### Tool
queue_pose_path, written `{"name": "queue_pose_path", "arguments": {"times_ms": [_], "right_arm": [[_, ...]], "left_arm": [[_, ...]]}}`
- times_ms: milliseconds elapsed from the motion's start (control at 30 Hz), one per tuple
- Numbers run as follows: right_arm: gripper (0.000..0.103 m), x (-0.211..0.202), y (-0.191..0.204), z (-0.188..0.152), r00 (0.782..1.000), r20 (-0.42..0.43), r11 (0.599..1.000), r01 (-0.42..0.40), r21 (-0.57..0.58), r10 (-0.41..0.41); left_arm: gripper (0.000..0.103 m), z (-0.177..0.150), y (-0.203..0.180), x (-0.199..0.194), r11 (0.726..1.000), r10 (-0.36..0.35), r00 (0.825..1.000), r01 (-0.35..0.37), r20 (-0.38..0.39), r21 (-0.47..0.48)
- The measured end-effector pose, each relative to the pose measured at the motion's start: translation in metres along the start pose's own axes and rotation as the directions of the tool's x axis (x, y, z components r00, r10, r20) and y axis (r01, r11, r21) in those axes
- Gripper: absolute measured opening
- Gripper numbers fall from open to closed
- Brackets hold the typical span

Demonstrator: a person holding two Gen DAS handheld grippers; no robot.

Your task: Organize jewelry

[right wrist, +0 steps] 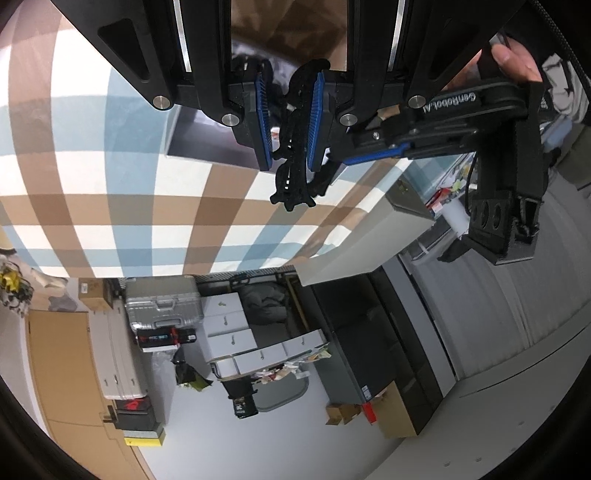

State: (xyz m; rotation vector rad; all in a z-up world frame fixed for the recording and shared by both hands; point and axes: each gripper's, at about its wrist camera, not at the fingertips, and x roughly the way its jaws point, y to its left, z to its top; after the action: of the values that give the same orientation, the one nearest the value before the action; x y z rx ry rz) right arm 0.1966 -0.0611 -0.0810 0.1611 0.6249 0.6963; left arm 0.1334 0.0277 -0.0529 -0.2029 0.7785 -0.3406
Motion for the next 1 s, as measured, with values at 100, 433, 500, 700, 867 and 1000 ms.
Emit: {"name": "queue_pose_path", "arguments": {"times_ms": [100, 433, 500, 700, 867, 1000], "right_arm": [[0.018, 0.012, -0.002, 0.0, 1.0, -0.026, 1.0, -0.003, -0.004, 0.003], [0.018, 0.025, -0.012, -0.006, 0.998, -0.068, 1.0, 0.019, 0.0, -0.019], [0.018, 0.028, -0.011, -0.007, 0.997, -0.075, 1.0, 0.028, -0.011, -0.029], [0.021, 0.027, -0.01, -0.01, 0.997, -0.068, 0.999, 0.041, -0.008, -0.042], [0.021, 0.019, -0.013, -0.011, 0.998, -0.043, 0.999, 0.039, 0.018, -0.038], [0.024, 0.008, -0.018, -0.011, 0.999, -0.017, 0.998, 0.043, 0.048, -0.042]], "left_arm": [[0.009, 0.0, 0.001, 0.005, 1.0, -0.021, 1.0, 0.021, -0.011, 0.015], [0.009, -0.003, 0.0, 0.01, 0.998, -0.029, 0.999, 0.031, -0.034, 0.058], [0.009, -0.003, 0.001, 0.012, 0.998, -0.032, 0.999, 0.034, -0.035, 0.058], [0.009, -0.003, 0.001, 0.015, 0.998, -0.003, 0.999, 0.005, -0.034, 0.057], [0.012, -0.004, -0.002, 0.013, 0.997, 0.015, 0.999, -0.013, -0.031, 0.072], [0.03, -0.003, -0.001, 0.008, 0.998, 0.025, 1.0, -0.024, -0.01, 0.066]]}}
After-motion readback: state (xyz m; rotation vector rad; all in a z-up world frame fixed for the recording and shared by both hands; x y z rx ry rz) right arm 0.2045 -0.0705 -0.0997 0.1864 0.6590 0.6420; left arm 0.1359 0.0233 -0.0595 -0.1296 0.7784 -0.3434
